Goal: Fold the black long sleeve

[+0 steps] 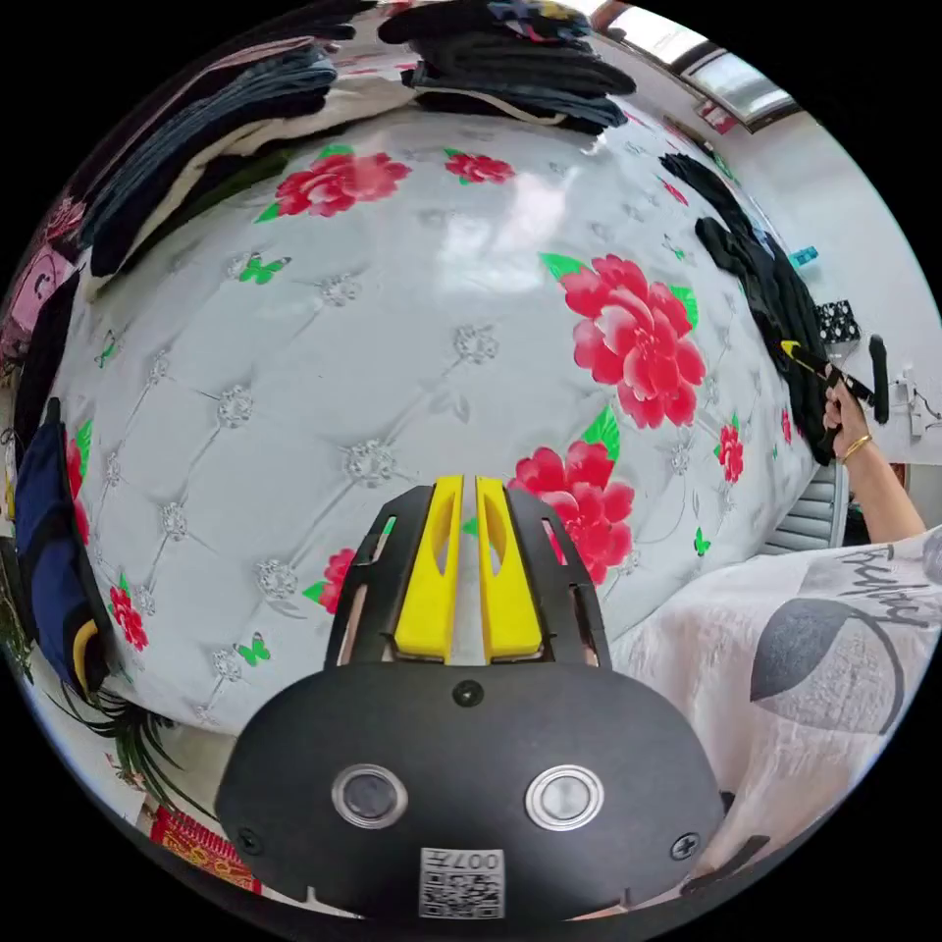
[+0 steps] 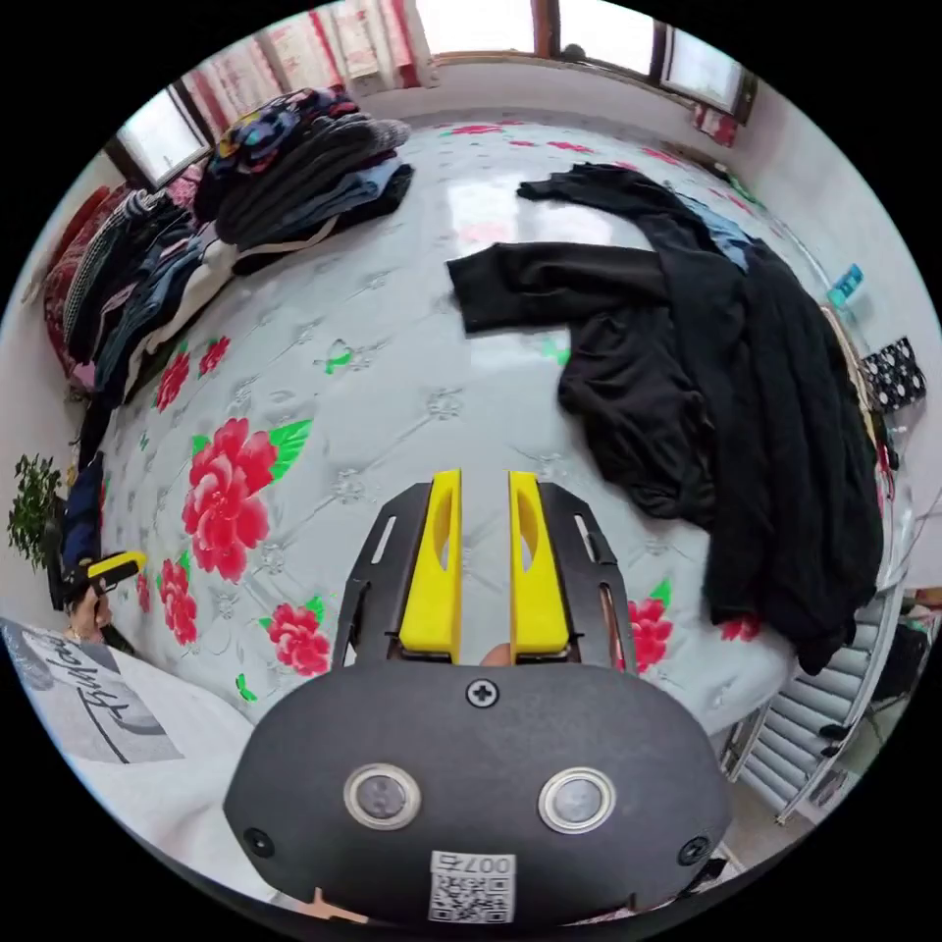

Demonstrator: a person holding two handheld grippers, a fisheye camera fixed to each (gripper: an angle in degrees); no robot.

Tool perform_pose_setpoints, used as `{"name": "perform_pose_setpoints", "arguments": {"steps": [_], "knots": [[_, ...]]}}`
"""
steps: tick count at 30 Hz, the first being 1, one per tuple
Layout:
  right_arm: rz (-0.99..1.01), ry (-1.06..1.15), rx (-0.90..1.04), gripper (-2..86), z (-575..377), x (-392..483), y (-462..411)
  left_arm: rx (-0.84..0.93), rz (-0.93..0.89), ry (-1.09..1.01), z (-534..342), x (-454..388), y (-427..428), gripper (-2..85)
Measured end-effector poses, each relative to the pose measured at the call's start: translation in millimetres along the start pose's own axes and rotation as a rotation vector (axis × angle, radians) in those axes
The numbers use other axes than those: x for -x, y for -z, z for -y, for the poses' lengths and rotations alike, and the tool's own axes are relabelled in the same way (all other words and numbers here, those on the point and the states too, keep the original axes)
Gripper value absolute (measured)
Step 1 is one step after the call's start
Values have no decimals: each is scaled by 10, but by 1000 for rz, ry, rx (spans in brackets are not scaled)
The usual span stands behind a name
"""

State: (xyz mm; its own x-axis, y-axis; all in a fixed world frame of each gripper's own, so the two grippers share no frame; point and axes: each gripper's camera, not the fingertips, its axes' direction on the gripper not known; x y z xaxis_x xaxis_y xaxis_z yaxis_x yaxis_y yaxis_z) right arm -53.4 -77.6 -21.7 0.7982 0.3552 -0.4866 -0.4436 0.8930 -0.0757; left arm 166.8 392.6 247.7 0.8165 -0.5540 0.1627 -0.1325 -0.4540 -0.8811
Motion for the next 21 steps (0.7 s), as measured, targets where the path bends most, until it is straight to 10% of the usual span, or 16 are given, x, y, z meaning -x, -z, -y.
{"name": "perform_pose_setpoints", "arguments": {"steps": [9, 15, 21], "knots": [[-321, -295, 5, 92, 3, -1369, 172, 110, 229, -41, 37, -433, -248, 1], [-120, -374, 223, 97, 0, -2047, -286, 95, 155, -17, -202, -475, -283, 4], [-144, -270, -13, 28, -93, -1828, 256, 35, 58, -8, -377, -559, -138, 46]]}}
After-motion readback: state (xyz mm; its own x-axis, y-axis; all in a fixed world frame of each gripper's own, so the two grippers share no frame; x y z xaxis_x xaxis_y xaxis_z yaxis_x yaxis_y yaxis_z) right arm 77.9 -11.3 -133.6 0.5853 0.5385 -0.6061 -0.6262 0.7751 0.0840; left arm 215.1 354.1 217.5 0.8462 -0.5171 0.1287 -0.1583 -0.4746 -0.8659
